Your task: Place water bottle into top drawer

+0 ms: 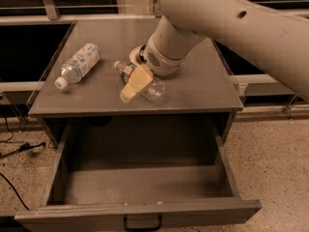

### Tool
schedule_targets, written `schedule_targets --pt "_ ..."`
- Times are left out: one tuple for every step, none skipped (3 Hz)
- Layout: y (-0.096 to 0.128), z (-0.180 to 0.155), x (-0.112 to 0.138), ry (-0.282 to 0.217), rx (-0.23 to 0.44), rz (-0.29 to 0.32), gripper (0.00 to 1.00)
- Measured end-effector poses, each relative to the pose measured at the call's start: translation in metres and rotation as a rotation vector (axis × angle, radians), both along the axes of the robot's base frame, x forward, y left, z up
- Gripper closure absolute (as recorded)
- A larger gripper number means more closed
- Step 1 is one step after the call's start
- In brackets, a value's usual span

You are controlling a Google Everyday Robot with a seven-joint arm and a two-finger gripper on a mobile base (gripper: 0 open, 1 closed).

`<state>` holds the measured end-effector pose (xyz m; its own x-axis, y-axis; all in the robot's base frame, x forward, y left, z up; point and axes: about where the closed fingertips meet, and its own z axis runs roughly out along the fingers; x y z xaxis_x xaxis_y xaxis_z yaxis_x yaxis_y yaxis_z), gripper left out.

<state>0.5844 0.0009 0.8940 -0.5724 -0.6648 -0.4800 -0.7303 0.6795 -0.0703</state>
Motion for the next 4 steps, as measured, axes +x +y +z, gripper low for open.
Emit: schedule_targets --pt "0.004 -0.011 0.010 -0.023 0.022 -0.008 0.00" --pt "0.004 -0.019 0.020 -0.051 0.031 -0.017 0.00" --pt "0.005 -0.026 0.028 -0.070 0.027 -0.024 0.00" --pt "0.004 -0.036 0.033 -0.069 0.017 -0.034 0.00"
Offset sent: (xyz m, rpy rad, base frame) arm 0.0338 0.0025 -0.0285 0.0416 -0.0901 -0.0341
